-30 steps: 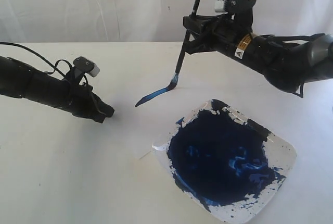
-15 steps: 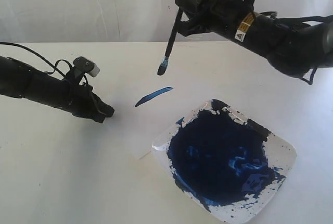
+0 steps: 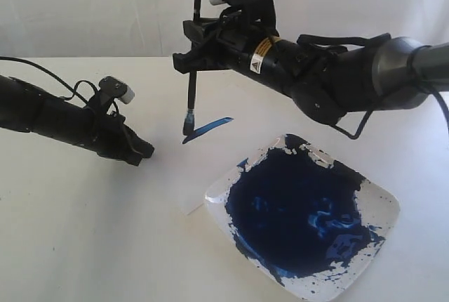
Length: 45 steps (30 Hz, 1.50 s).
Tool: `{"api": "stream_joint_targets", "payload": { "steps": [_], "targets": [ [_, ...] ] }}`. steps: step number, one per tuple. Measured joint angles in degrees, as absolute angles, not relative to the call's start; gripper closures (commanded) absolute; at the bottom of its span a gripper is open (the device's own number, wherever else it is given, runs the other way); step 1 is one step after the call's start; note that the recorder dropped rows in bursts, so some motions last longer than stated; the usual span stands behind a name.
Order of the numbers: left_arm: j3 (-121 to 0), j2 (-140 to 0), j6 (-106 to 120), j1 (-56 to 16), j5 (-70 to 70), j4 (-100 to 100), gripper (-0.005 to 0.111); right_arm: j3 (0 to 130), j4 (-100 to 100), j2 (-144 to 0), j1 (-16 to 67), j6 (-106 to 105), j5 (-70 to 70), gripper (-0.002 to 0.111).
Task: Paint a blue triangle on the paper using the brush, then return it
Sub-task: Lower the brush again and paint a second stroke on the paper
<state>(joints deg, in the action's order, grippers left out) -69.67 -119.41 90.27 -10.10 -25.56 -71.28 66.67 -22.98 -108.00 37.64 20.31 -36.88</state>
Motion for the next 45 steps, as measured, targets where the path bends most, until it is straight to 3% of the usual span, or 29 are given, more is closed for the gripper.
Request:
{"api": "stream_joint_targets", "payload": {
  "steps": [45],
  "targets": [
    [-69.7, -119.4, 90.3, -10.1, -25.7, -71.3, 0.107, 66.7, -11.9, -106.7, 37.7, 10.5, -23.2, 0.108]
  ]
}}
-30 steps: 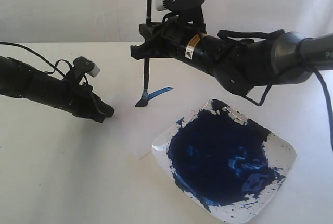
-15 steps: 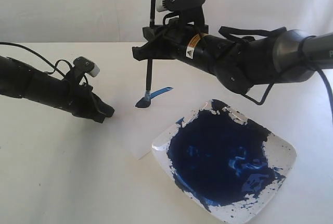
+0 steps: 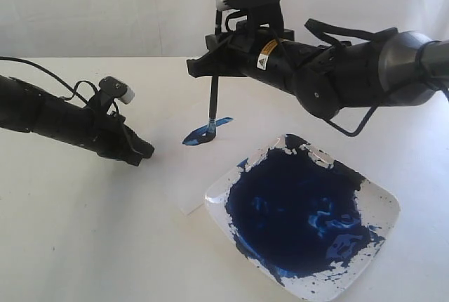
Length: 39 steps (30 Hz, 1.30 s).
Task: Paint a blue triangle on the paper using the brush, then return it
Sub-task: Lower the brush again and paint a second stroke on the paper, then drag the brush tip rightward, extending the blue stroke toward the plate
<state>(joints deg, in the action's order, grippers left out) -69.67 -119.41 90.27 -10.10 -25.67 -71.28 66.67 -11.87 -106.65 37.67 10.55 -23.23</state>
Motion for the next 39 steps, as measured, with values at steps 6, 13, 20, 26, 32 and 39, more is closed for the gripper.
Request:
{"api": "stream_joint_targets", "payload": {
  "steps": [6, 13, 20, 26, 32, 39],
  "targets": [
    [-69.7, -119.4, 90.3, -10.1, -25.7, -71.3, 0.107, 66.7, -11.5, -106.0, 37.7, 9.2, -21.9, 0.108],
    [-69.7, -119.4, 90.3, -10.1, -25.7, -71.3, 0.107, 66.7, -10.1, -105.2, 37.1, 8.9, -19.5, 0.108],
    [-69.7, -119.4, 90.3, -10.1, -25.7, -71.3, 0.107, 66.7, -9.7, -103.2, 34.6, 8.5, -14.9, 0.108],
    [-69.7, -119.4, 90.3, -10.1, -25.7, -71.3, 0.107, 66.7, -9.5, -103.1, 33.5, 8.5, -14.6, 0.108],
    [-69.7, -119.4, 90.3, -10.1, -25.7, -71.3, 0.107, 66.7, -9.5, -103.1, 33.3, 6.3, -14.6, 0.108],
    [-69.7, -119.4, 90.3, -10.1, -25.7, -71.3, 0.107, 66.7, -9.5, -103.1, 33.2, 6.0, -14.6, 0.108]
  ]
}}
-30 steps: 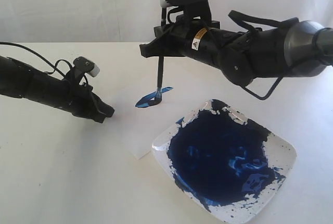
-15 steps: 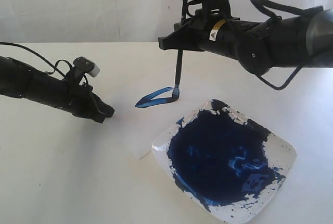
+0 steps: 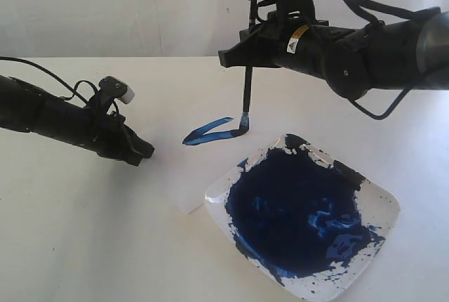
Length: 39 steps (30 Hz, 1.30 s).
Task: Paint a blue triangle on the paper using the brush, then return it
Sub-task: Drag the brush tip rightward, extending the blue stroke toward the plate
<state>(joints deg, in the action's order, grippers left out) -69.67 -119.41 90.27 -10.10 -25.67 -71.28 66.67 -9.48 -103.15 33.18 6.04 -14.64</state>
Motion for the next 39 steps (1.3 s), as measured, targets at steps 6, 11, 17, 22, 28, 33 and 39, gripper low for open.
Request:
{"api": "stream_joint_targets", "payload": {
  "steps": [6, 11, 17, 22, 28, 33, 39],
  "targets": [
    [-69.7, -119.4, 90.3, -10.1, -25.7, -71.3, 0.107, 66.7, -9.5, -101.7, 33.2, 5.8, -14.8, 0.108],
    [-69.7, -119.4, 90.3, -10.1, -25.7, -71.3, 0.107, 66.7, -9.5, -100.8, 33.1, 5.8, -16.3, 0.108],
    [-69.7, -119.4, 90.3, -10.1, -25.7, -71.3, 0.107, 66.7, -9.5, -100.9, 33.1, 5.8, -21.0, 0.108],
    [-69.7, -119.4, 90.3, -10.1, -25.7, -71.3, 0.107, 66.7, -9.6, -103.0, 33.1, 5.8, -25.8, 0.108],
    [-69.7, -119.4, 90.3, -10.1, -25.7, -71.3, 0.107, 66.7, -9.7, -105.6, 33.1, 6.8, -26.6, 0.108],
    [-69.7, -119.4, 90.3, -10.1, -25.7, -71.3, 0.107, 66.7, -9.7, -105.7, 33.1, 7.5, -26.8, 0.108],
    [-69.7, -119.4, 90.3, -10.1, -25.7, -71.3, 0.107, 66.7, -9.7, -106.3, 33.0, 7.5, -26.8, 0.108]
  ]
}}
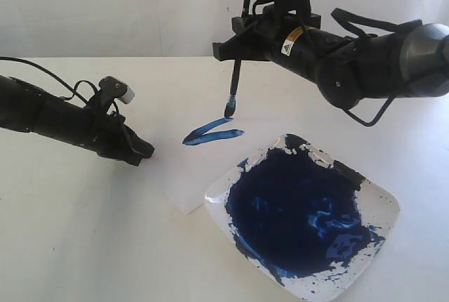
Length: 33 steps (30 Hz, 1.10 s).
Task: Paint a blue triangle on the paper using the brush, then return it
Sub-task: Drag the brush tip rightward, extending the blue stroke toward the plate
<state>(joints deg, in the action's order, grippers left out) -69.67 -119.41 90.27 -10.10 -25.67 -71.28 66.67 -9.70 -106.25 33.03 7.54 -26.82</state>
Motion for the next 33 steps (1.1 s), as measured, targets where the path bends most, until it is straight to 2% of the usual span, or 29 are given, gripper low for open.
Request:
{"api": "stream_joint_targets", "payload": {
  "steps": [33],
  "targets": [
    [-69.7, -119.4, 90.3, -10.1, -25.7, -71.3, 0.107, 66.7, -9.7, -103.5, 32.9, 7.9, -15.7, 0.108]
  ]
}}
